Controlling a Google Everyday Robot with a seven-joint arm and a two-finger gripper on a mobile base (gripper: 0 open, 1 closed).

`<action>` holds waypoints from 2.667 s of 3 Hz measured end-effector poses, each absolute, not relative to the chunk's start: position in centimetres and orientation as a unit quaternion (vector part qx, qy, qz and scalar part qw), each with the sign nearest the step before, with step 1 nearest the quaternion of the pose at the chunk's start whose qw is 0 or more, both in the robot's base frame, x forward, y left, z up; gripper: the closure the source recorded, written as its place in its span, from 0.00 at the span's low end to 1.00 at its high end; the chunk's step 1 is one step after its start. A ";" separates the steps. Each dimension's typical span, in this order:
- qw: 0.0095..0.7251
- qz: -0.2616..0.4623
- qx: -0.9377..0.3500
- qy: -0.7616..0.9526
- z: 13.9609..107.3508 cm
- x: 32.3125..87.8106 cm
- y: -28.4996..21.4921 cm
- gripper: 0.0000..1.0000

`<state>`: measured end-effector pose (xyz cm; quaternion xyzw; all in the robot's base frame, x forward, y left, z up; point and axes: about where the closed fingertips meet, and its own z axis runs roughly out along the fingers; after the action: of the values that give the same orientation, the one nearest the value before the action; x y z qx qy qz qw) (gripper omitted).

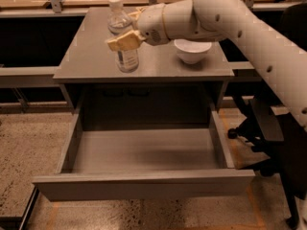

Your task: Place blue plastic bottle into top drawer

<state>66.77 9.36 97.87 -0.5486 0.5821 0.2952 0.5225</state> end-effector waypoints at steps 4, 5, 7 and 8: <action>0.495 0.335 -0.495 0.631 92.0 59.5 4.9 1.00; 0.488 0.333 -0.460 0.663 87.8 57.4 3.6 1.00; 0.479 0.325 -0.432 0.692 82.1 55.0 2.7 1.00; 0.486 0.307 -0.443 0.688 82.9 54.9 2.5 1.00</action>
Offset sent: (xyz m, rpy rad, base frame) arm -0.0348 -0.0280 -0.0180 0.0170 0.0948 -0.0377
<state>54.94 2.50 82.95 -0.4430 0.6878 0.3070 0.4862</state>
